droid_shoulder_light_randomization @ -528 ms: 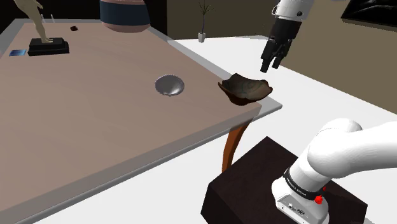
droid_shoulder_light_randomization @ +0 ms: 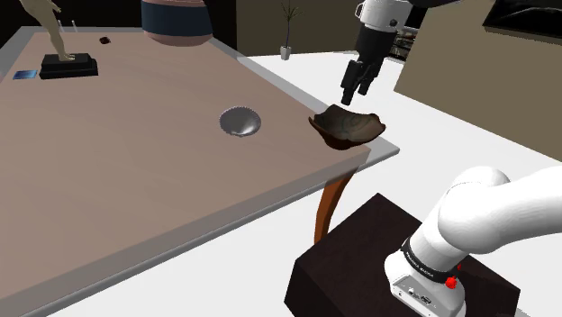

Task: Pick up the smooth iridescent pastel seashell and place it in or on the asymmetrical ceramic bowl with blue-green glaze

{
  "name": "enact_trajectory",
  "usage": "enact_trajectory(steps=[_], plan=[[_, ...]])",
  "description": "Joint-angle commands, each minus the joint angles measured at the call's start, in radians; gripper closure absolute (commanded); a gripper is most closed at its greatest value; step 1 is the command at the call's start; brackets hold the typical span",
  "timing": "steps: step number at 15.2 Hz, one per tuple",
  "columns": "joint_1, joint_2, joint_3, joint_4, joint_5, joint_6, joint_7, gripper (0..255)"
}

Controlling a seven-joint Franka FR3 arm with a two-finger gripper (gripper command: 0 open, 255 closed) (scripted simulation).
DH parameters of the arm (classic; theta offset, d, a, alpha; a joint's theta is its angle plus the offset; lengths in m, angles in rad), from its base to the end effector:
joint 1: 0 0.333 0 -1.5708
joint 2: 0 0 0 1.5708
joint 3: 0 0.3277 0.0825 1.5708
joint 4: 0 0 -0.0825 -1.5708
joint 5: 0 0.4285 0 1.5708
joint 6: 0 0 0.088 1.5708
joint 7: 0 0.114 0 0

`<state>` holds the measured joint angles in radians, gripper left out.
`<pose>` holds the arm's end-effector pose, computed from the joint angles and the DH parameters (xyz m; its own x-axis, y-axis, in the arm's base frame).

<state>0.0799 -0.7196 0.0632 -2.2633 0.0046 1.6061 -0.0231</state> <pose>0.3628 0.0590 0.6190 0.9865 0.1521 0.0605 0.1500 -0.9879 0.0384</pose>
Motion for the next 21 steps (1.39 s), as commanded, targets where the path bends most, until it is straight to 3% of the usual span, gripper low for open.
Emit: enact_trajectory(steps=[1,9,17,21], plan=[[0.018,0.043,0.048,0.016,-0.003,0.053,0.019,0],[0.062,0.195,0.228,0.085,-0.071,0.216,0.097,0],[0.074,0.384,0.421,0.194,-0.231,0.333,0.214,0],[0.069,0.405,0.428,0.171,-0.251,0.375,0.227,0]])
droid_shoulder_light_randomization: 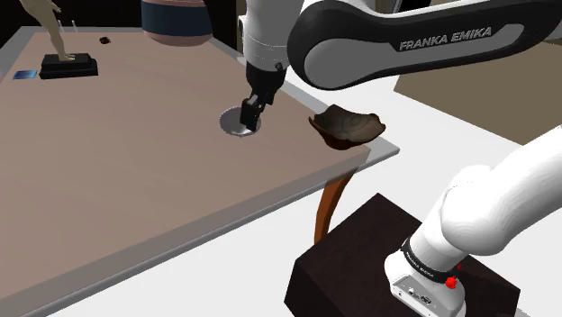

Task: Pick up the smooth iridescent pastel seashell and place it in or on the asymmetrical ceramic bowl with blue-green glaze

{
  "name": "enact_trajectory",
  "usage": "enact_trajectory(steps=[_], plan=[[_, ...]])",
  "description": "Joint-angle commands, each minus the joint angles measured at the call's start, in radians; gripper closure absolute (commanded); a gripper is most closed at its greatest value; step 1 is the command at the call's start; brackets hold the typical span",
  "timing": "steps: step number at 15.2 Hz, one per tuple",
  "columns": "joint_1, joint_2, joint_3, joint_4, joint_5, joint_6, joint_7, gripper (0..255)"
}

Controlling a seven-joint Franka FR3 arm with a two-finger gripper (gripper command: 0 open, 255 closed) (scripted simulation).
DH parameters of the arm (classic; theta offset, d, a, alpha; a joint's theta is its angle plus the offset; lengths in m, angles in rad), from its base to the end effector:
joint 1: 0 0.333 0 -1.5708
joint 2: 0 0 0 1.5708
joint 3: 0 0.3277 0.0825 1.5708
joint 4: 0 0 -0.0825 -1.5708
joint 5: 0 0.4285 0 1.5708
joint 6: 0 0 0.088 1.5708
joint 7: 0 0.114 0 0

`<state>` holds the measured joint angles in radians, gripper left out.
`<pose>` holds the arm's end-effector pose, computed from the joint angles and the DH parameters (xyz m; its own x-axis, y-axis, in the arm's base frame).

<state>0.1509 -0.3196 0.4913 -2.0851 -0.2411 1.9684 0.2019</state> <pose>0.4212 0.3215 0.5574 0.8353 0.5071 0.2122 0.4241 -0.8401 0.3381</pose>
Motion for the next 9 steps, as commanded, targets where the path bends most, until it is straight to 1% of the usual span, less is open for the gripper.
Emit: enact_trajectory(steps=[1,4,9], plan=[[-0.003,0.008,-0.001,-0.017,-0.008,0.026,0.004,0],[-0.01,0.023,-0.003,-0.049,-0.02,0.071,0.011,0],[-0.01,0.023,-0.003,-0.049,-0.02,0.071,0.011,0]])
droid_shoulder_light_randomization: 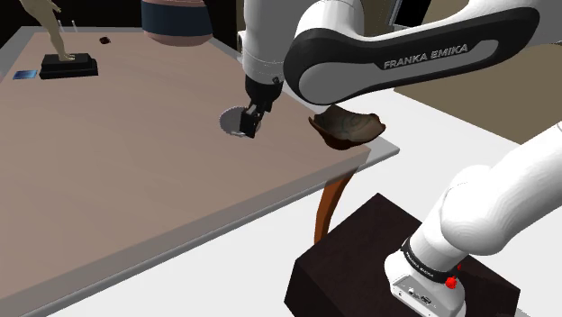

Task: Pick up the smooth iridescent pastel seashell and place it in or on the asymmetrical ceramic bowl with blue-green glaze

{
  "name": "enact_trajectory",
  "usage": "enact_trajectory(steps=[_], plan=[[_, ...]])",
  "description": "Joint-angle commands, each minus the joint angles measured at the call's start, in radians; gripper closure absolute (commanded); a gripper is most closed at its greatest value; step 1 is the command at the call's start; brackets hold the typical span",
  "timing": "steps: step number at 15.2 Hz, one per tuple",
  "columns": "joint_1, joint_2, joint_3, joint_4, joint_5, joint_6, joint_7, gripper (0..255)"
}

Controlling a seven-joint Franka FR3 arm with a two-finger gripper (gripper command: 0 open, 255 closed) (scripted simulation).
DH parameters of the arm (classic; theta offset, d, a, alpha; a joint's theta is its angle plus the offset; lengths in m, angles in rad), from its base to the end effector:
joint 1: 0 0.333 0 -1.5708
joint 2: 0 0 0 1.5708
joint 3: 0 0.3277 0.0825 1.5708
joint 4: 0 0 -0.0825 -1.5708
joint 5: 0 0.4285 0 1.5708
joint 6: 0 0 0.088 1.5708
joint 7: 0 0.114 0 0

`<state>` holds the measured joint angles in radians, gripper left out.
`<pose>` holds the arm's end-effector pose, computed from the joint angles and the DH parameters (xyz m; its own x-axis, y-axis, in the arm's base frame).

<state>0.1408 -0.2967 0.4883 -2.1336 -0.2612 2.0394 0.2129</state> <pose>0.4317 0.3155 0.5283 0.8340 0.5089 0.2132 0.4252 -0.8390 0.3396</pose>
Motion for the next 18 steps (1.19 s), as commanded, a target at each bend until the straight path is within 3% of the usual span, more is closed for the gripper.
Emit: enact_trajectory(steps=[1,3,4,13,18], plan=[[0.0,0.0,0.0,0.0,0.0,0.0,0.0,0],[0.0,0.0,0.0,0.0,0.0,0.0,0.0,0],[0.0,0.0,0.0,0.0,0.0,0.0,0.0,255],[0.0,0.0,0.0,0.0,0.0,0.0,0.0,255],[0.0,-0.005,-0.005,0.06,0.01,-0.062,-0.024,255]])
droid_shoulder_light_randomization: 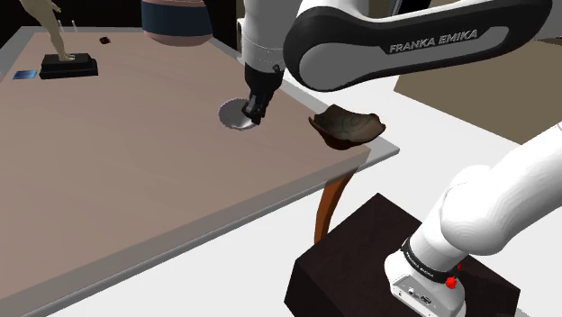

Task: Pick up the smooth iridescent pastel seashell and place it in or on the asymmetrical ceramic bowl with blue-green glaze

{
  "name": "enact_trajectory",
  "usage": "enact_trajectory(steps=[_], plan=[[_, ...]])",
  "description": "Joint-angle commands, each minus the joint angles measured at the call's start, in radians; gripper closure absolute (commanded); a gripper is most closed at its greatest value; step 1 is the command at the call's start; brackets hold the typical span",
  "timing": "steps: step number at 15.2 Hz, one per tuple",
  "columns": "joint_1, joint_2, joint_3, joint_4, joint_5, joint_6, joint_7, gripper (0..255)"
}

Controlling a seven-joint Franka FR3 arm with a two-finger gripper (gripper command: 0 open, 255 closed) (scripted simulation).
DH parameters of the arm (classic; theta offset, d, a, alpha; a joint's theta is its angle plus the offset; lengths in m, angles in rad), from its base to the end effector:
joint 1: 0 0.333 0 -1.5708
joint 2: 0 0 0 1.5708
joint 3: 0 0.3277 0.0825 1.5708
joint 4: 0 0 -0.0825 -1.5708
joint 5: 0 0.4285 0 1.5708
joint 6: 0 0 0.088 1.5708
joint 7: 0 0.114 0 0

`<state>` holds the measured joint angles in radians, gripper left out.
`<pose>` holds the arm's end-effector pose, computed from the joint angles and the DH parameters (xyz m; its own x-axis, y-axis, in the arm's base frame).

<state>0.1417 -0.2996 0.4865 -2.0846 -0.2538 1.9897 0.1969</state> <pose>0.4317 0.3174 0.5511 0.8341 0.5088 0.2131 0.4251 -0.8390 0.3395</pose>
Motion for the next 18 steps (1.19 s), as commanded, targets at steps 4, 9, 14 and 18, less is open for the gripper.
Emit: enact_trajectory(steps=[4,9,14,18], plan=[[-0.001,-0.002,-0.006,0.064,0.007,-0.062,-0.025,255],[-0.003,0.003,-0.007,0.134,0.01,-0.125,-0.044,255],[-0.006,0.014,-0.006,0.211,0.01,-0.189,-0.061,255],[-0.009,0.027,-0.004,0.277,0.007,-0.242,-0.073,255]])
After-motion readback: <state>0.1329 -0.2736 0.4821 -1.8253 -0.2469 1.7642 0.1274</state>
